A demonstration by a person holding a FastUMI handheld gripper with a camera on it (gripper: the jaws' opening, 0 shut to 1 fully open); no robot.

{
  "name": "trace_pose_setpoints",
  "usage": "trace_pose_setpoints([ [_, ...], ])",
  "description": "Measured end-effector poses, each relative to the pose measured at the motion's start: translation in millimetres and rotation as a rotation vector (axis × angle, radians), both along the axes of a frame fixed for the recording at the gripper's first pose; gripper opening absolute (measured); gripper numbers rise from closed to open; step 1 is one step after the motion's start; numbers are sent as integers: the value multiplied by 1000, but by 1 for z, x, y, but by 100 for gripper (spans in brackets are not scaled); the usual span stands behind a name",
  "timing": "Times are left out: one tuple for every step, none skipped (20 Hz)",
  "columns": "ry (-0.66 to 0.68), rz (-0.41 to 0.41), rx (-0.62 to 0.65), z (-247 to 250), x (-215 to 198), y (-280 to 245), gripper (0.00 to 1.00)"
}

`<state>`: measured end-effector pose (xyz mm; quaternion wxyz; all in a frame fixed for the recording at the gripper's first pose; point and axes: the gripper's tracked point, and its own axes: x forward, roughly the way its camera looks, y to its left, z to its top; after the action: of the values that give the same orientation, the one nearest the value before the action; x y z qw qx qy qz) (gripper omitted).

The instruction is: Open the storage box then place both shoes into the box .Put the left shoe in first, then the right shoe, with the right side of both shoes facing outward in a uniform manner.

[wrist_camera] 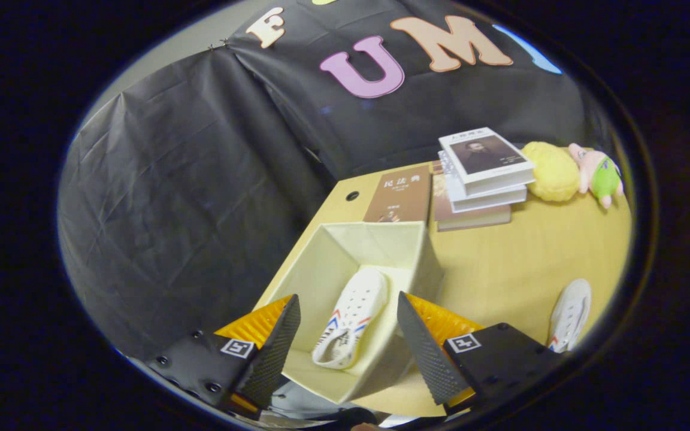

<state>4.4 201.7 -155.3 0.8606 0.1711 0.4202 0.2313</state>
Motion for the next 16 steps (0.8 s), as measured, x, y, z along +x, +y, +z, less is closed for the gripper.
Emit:
trace_pose_setpoints([
  [-17,-15,-24,0,4,-19,100],
  [-26,-30,-42,-1,7,-34,100],
  [-31,-44,-60,-4,8,-52,100],
  [-38,-61,-82,-6,10,-71,100],
  [-46,-76,-108,-8,11,-91,100],
  [-58,-90,-134,-10,12,-111,100],
  [-68,-102,-166,-13,14,-132,100],
  [-74,-112,-196,-18,13,-148,100],
  [-77,-125,-225,-23,14,-166,100],
  [-74,-136,-248,-29,13,-180,100],
  [-66,-146,-264,-35,12,-195,100],
  [-55,-156,-277,-41,9,-208,100],
  [-44,-164,-291,-48,7,-221,100],
  [-34,-175,-312,-55,2,-234,100],
  [-21,-177,-331,-63,-2,-246,100],
  [-7,-177,-350,-72,-7,-257,100],
])
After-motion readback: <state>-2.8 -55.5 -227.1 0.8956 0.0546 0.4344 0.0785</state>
